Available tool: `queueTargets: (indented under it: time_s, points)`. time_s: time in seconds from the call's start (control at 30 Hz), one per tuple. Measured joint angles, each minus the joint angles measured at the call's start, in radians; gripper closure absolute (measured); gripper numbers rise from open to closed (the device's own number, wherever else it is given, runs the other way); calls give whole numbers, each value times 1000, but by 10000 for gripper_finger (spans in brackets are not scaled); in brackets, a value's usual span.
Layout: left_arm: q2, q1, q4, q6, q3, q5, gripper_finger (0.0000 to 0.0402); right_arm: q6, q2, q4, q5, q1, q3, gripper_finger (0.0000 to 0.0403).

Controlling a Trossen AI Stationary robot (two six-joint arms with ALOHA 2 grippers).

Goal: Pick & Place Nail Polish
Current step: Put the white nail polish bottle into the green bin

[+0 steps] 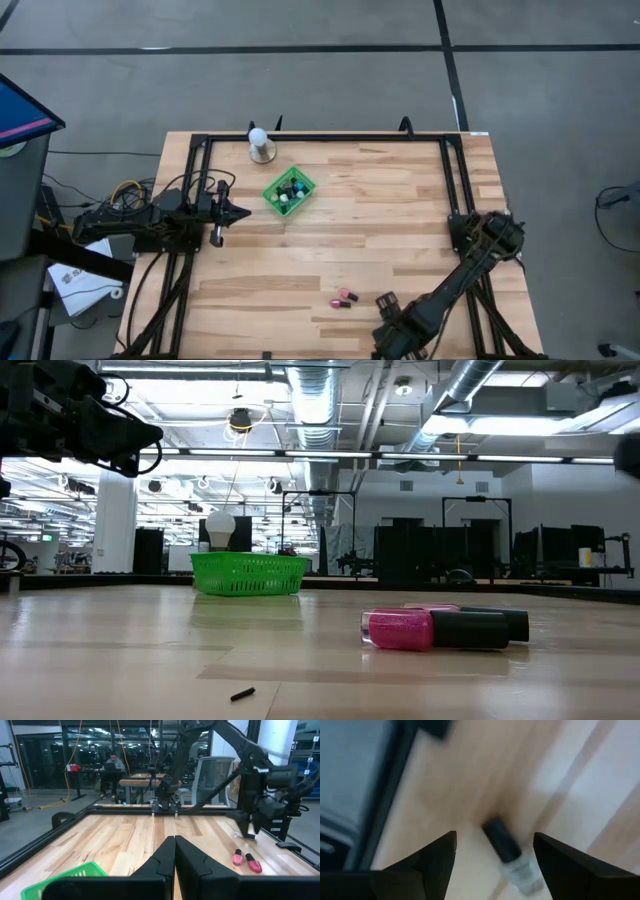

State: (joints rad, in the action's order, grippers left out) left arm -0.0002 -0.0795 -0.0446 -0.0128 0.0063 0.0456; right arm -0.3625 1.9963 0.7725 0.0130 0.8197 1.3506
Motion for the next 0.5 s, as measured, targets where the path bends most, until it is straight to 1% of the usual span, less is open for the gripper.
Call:
queueTargets:
  time_s: [0.07,0.2,0.27,0.37,0.5]
  points:
    - [0,0,-1,0,0,0,400,7,26,-17,33,3,1,147]
    - [0,0,1,0,0,2,400,0,64,3,30,4,8,151]
    - [0,0,-6,0,0,2,400,-8,75,6,27,4,9,162]
    - [0,0,-4,0,0,1,400,-9,76,8,26,-8,8,194]
    - [0,0,-2,0,0,1,400,-13,77,13,18,-29,7,259]
